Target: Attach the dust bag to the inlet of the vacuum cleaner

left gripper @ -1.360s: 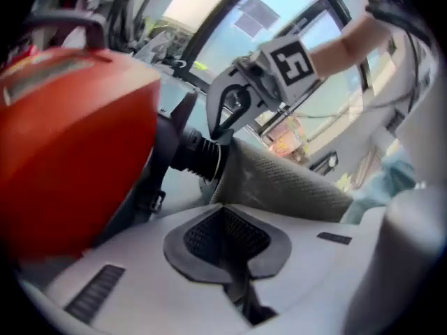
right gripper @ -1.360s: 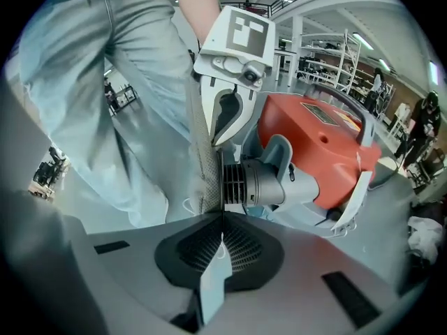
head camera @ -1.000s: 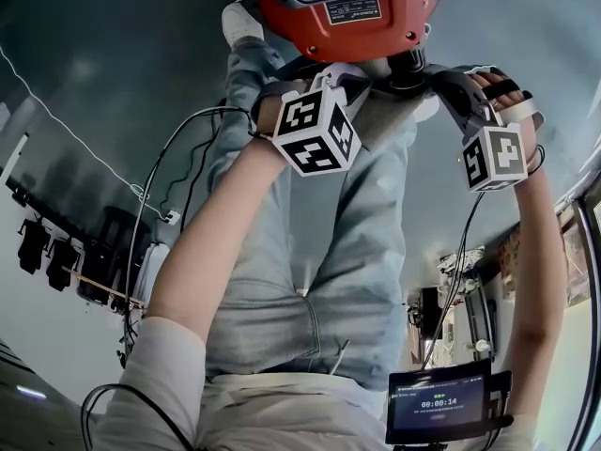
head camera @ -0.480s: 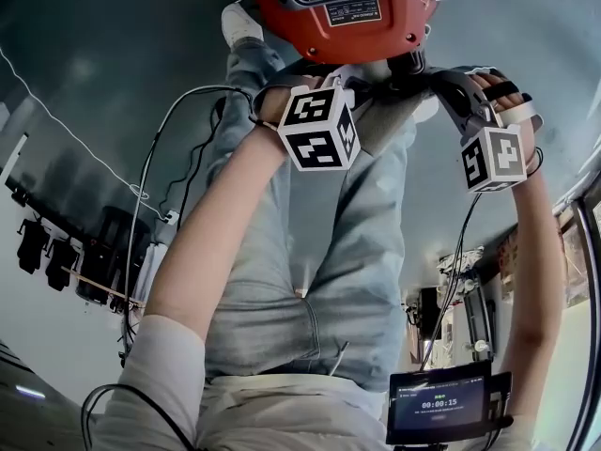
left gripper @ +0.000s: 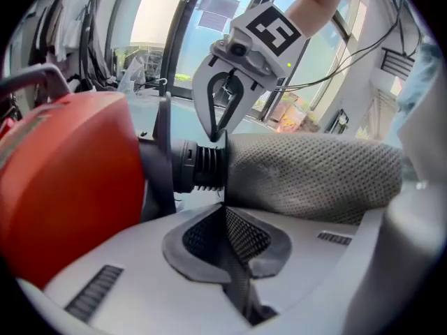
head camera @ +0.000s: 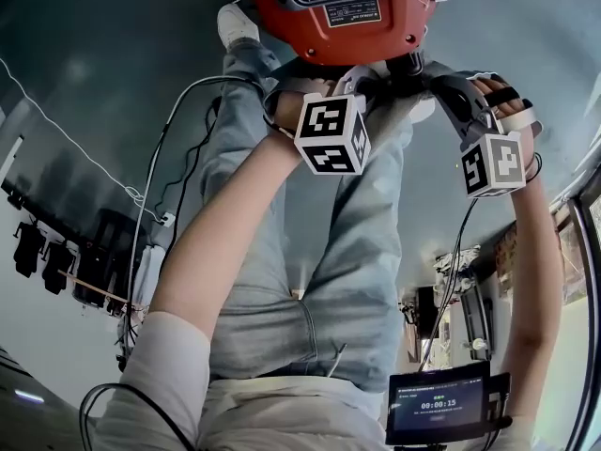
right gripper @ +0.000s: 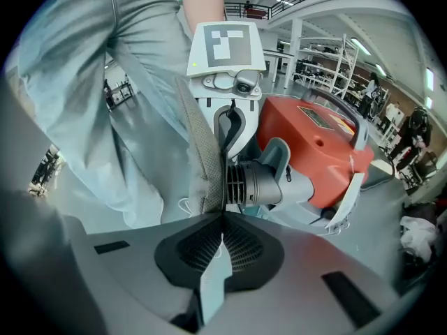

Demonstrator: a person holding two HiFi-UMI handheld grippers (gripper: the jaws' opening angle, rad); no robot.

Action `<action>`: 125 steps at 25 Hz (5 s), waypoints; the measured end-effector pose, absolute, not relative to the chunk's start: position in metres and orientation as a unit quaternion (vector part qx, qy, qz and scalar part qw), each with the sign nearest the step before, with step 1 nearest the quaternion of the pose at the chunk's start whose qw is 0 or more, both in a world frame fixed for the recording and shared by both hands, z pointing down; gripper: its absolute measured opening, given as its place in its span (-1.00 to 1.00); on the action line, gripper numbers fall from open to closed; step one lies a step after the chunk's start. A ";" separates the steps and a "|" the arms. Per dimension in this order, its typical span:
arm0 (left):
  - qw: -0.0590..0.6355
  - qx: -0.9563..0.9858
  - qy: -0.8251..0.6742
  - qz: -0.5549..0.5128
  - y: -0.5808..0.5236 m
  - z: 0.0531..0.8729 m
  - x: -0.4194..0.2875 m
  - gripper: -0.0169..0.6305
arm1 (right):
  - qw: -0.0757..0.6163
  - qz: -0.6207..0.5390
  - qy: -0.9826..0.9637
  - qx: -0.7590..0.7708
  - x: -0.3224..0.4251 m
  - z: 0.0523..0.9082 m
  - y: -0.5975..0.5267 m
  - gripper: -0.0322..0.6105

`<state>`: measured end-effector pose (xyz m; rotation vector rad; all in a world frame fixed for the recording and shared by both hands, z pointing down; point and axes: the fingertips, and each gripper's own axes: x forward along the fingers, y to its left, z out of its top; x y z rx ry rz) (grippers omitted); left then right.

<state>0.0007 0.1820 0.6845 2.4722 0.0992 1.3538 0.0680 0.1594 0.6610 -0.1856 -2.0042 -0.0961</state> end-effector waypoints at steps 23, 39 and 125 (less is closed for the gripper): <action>0.142 0.836 -0.106 0.520 0.150 0.673 -0.015 -0.92 | 0.596 -0.010 -0.803 0.012 0.059 0.663 0.131 -0.86; 0.119 0.850 -0.033 0.511 0.160 0.660 -0.026 -0.78 | 0.547 0.176 -0.813 0.090 0.083 0.667 0.134 -0.82; 0.106 0.984 -0.139 -0.020 -0.001 -0.116 0.028 -0.93 | -0.121 0.058 -0.799 0.586 0.129 -0.129 0.043 -0.86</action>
